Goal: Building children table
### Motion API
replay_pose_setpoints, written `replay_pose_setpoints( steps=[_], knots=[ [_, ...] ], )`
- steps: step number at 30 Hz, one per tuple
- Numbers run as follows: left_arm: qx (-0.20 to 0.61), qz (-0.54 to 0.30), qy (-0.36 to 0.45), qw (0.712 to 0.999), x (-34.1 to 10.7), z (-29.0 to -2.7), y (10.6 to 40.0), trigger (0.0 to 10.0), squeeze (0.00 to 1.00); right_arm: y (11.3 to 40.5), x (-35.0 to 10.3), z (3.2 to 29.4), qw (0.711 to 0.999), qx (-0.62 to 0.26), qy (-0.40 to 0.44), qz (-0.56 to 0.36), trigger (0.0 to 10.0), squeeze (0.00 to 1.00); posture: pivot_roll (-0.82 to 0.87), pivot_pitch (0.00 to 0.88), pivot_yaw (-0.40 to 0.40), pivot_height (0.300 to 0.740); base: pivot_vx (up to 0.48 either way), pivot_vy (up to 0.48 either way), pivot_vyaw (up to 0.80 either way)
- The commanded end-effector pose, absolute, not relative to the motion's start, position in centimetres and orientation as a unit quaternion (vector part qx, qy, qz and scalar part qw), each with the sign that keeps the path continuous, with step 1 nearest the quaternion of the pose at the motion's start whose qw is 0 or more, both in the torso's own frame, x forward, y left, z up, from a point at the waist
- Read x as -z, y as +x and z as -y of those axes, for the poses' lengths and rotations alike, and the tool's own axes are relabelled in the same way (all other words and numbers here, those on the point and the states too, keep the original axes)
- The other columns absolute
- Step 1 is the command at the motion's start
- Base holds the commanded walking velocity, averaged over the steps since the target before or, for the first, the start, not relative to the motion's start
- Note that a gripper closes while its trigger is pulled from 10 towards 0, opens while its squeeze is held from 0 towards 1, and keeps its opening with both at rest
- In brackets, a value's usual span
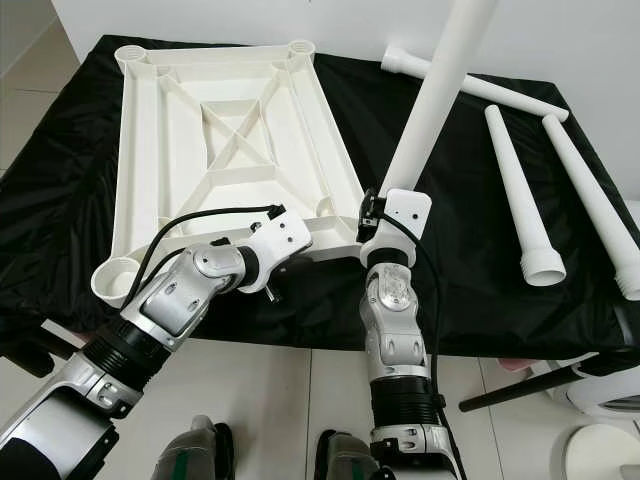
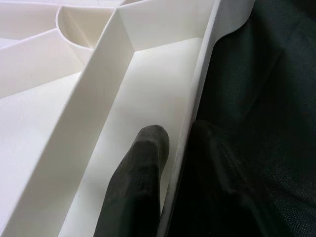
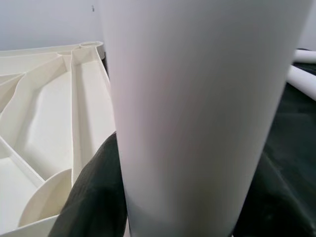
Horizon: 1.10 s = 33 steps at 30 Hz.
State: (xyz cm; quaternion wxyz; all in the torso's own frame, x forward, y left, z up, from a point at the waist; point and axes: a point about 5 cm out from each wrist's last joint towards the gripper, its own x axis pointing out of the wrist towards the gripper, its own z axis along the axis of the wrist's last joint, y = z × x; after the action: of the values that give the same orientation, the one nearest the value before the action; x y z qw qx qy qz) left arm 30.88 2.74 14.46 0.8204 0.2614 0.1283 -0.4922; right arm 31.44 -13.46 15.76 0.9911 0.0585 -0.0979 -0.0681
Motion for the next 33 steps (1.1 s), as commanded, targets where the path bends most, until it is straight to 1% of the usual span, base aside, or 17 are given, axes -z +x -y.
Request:
replay_pose_setpoints(
  steps=[1, 3, 4, 5, 9, 12, 18, 22, 26, 27, 28, 30, 32, 33],
  knots=[
    [0.522, -0.117, 0.266, 0.802, -14.6, -1.6, 30.1, 10.0, 0.0, 31.2, -15.0, 13.3, 0.992, 0.07, 0.069, 0.079, 10.0, 1.0, 0.0, 0.075, -0.046, 0.74, 0.0, 0.0, 0.0],
    [0.522, -0.117, 0.266, 0.802, -14.6, -1.6, 30.1, 10.0, 0.0, 31.2, -15.0, 13.3, 0.992, 0.07, 0.069, 0.079, 10.0, 1.0, 0.0, 0.075, -0.046, 0.74, 0.0, 0.0, 0.0],
    [0.522, -0.117, 0.266, 0.802, -14.6, -1.6, 30.1, 10.0, 0.0, 31.1, -15.1, 13.1, 0.992, 0.055, 0.083, 0.081, 10.0, 1.0, 0.0, 0.074, -0.046, 0.74, 0.0, 0.0, 0.0],
    [0.522, -0.117, 0.266, 0.802, -14.6, -1.6, 30.1, 10.0, 0.0, 31.1, -15.1, 13.1, 0.992, 0.055, 0.083, 0.081, 10.0, 1.0, 0.0, 0.074, -0.046, 0.74, 0.0, 0.0, 0.0],
    [0.523, -0.119, 0.265, 0.801, -14.5, -1.6, 30.0, 10.0, 0.0, 30.9, -15.2, 12.3, 0.992, 0.009, 0.09, 0.087, 10.0, 1.0, 0.0, 0.077, -0.043, 0.74, 0.0, 0.0, 0.0],
    [0.523, -0.119, 0.265, 0.801, -14.5, -1.6, 30.0, 10.0, 0.0, 30.9, -15.4, 12.2, 0.992, -0.003, 0.092, 0.091, 10.0, 1.0, 0.0, 0.078, -0.042, 0.74, 0.0, 0.0, 0.0],
    [0.523, -0.12, 0.266, 0.801, -14.5, -1.7, 30.0, 10.0, 0.0, 30.8, -15.8, 12.6, 0.99, -0.019, 0.092, 0.103, 10.0, 1.0, -0.01, 0.082, -0.04, 0.74, 0.0, 0.0, 0.0],
    [0.522, -0.12, 0.264, 0.802, -14.6, -1.7, 30.1, 10.0, 0.0, 30.9, -16.6, 14.2, 0.985, -0.081, 0.095, 0.114, 10.0, 1.0, -0.01, 0.091, -0.04, 0.74, 0.0, 0.0, 0.0],
    [0.522, -0.12, 0.264, 0.802, -14.6, -1.7, 30.1, 10.0, 0.0, 30.9, -16.6, 14.4, 0.984, -0.093, 0.097, 0.114, 10.0, 1.0, -0.01, 0.093, -0.04, 0.74, 0.0, 0.0, 0.0],
    [0.521, -0.12, 0.262, 0.803, -14.6, -1.7, 30.1, 10.0, 0.0, 30.9, -16.7, 14.7, 0.983, -0.115, 0.092, 0.113, 10.0, 0.0, -0.01, 0.094, -0.04, 0.74, 0.0, 0.0, 0.0],
    [0.521, -0.12, 0.262, 0.803, -14.6, -1.7, 30.1, 10.0, 0.0, 30.9, -16.7, 14.7, 0.983, -0.115, 0.092, 0.113, 10.0, 0.0, -0.01, 0.094, -0.04, 0.74, 0.0, 0.0, 0.0],
    [0.521, -0.12, 0.262, 0.804, -14.6, -1.7, 30.2, 10.0, 0.0, 31.0, -16.7, 15.7, 0.981, -0.149, 0.06, 0.109, 10.0, 0.0, -0.01, 0.095, -0.041, 0.74, 0.0, 0.0, 0.0],
    [0.521, -0.12, 0.262, 0.804, -14.6, -1.7, 30.2, 10.0, 0.0, 31.0, -16.7, 15.7, 0.981, -0.149, 0.06, 0.109, 10.0, 0.0, -0.01, 0.095, -0.041, 0.74, 0.0, 0.0, 0.0],
    [0.52, -0.12, 0.26, 0.805, -14.6, -1.6, 30.2, 10.0, 0.0, 31.3, -16.7, 16.8, 0.98, -0.17, 0.026, 0.102, 10.0, 0.0, -0.01, 0.095, -0.041, 0.74, 0.0, 0.0, 0.0]
  ],
)
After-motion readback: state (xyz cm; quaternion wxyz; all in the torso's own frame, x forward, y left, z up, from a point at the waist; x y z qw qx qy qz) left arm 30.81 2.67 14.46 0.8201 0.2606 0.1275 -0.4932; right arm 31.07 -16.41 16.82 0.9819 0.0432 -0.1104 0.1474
